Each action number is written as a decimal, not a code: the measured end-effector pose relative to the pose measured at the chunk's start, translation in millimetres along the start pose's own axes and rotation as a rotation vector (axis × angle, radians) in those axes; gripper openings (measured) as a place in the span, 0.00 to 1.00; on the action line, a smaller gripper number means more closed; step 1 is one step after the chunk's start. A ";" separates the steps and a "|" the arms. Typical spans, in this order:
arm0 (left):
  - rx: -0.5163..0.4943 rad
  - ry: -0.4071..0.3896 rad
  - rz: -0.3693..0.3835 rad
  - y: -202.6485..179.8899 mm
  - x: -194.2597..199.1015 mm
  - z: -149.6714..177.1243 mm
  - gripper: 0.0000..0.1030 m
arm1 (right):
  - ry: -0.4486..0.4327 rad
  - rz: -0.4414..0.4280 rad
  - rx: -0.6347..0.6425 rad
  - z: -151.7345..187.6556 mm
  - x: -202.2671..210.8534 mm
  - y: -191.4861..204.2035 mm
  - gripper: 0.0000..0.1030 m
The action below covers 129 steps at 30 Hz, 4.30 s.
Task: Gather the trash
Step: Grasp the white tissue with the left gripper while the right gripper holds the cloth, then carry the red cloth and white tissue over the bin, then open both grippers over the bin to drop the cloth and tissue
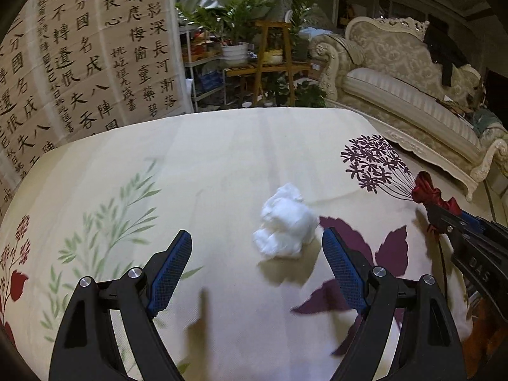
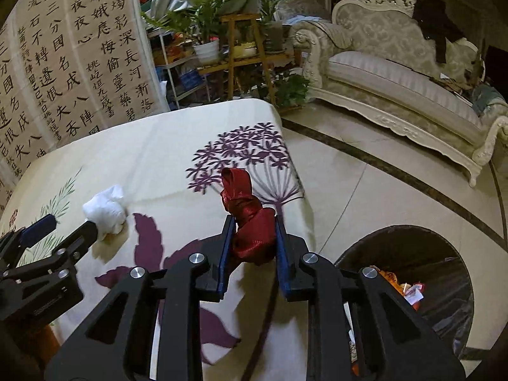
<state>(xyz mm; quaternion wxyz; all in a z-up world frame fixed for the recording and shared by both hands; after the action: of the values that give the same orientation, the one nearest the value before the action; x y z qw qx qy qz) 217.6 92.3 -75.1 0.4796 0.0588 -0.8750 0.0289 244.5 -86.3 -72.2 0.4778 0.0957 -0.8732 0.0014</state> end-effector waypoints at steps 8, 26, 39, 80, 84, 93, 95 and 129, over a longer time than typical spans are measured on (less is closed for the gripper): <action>0.005 0.046 0.041 -5.6 -18.7 -7.1 0.64 | 0.001 -0.012 -0.005 -3.6 -4.9 -4.8 0.23; -0.048 0.019 0.052 -14.0 1.4 6.5 0.33 | -0.004 -0.029 0.001 17.8 10.0 6.5 0.23; -0.051 -0.005 0.051 -22.4 35.0 38.6 0.33 | -0.004 -0.033 -0.003 56.0 38.5 3.5 0.23; -0.302 -0.043 0.198 -183.6 67.0 91.7 0.33 | -0.043 0.145 -0.241 135.5 92.9 -152.4 0.23; -0.324 -0.053 0.208 -202.9 64.2 84.4 0.33 | -0.050 0.160 -0.260 131.8 92.6 -168.2 0.23; -0.351 -0.091 0.192 -229.1 56.9 63.5 0.33 | -0.072 0.182 -0.261 114.9 88.9 -183.4 0.23; -0.352 -0.095 0.187 -234.2 54.2 58.3 0.33 | -0.074 0.185 -0.263 110.5 86.6 -187.4 0.23; -0.343 -0.118 0.142 -236.0 54.5 52.2 0.78 | -0.086 0.224 -0.351 115.0 85.8 -213.8 0.70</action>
<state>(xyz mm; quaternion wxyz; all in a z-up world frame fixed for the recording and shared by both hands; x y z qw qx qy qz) 175.7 -151.3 -58.7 0.4274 -0.0840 -0.8956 -0.0903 139.5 -321.2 -82.1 0.4461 -0.0868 -0.8849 -0.1015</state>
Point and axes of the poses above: each gripper's, at about its wrist camera, not at the fingertips, and x roughly against the way its jaws point, y to its left, z to its underside, the point moved 7 cm from there along -x, roughly the way its jaws point, and after that the axes turned 10 degrees about y, right-handed, at the moved point
